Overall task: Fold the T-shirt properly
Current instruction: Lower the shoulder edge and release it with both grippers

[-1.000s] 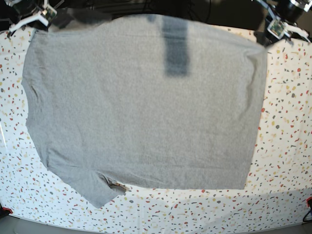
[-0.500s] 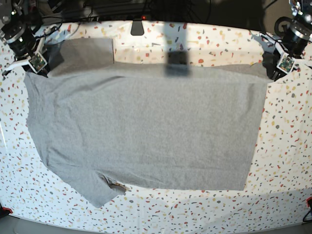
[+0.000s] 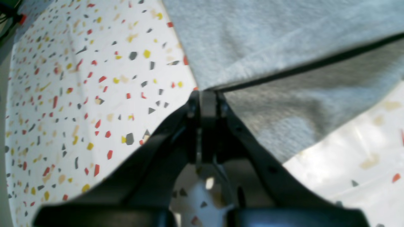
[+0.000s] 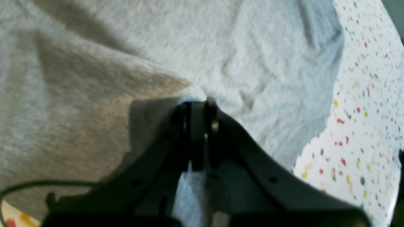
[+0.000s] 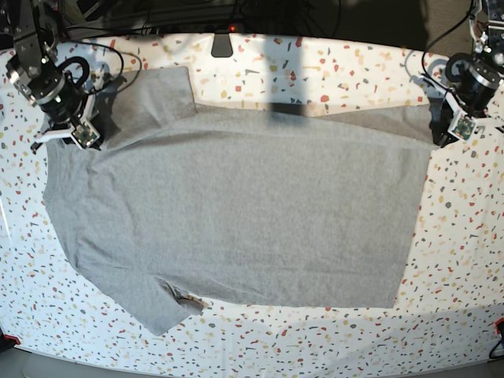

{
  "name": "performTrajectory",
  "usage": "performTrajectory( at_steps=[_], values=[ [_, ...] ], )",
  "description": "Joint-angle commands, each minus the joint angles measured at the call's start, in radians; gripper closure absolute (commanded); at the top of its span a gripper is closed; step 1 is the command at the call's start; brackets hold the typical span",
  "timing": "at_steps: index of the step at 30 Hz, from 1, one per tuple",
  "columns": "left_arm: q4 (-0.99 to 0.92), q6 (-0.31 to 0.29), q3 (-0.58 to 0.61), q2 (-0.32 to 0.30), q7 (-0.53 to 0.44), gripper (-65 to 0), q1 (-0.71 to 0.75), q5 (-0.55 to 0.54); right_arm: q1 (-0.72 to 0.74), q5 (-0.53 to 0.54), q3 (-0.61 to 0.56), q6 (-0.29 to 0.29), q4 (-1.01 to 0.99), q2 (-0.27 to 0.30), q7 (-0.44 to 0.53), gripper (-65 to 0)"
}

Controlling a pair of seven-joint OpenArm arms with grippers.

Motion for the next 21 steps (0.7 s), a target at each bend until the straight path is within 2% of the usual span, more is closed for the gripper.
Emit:
performTrajectory(
  at_steps=[1,12,15,17,21],
  values=[
    [0.009,0.012,-0.009,-0.016,-0.023,0.0,-0.013,-0.008,0.022,0.002,0.004,-0.014,0.001,0.019,0.014,0.0],
    [0.003,-0.008,0.024,-0.016,0.001,0.0,-0.08,-0.005,0.126,0.005,0.003,-0.013,-0.137,0.019,0.015,0.0],
    [0.003,-0.01,0.079,-0.016,0.001,0.0,-0.096,0.067,0.147,0.006,0.003,-0.008,-0.178,0.019,0.016,0.0],
    [0.002,-0.01,0.114,-0.016,0.005,0.0,-0.107,0.117,0.158,0.005,0.003,0.016,-0.204,0.019,0.016,0.0],
    [-0.009,-0.008,0.129,-0.016,0.008,0.0,-0.128,0.132,0.166,0.001,0.003,0.038,-0.223,0.019,0.016,0.0]
  ],
)
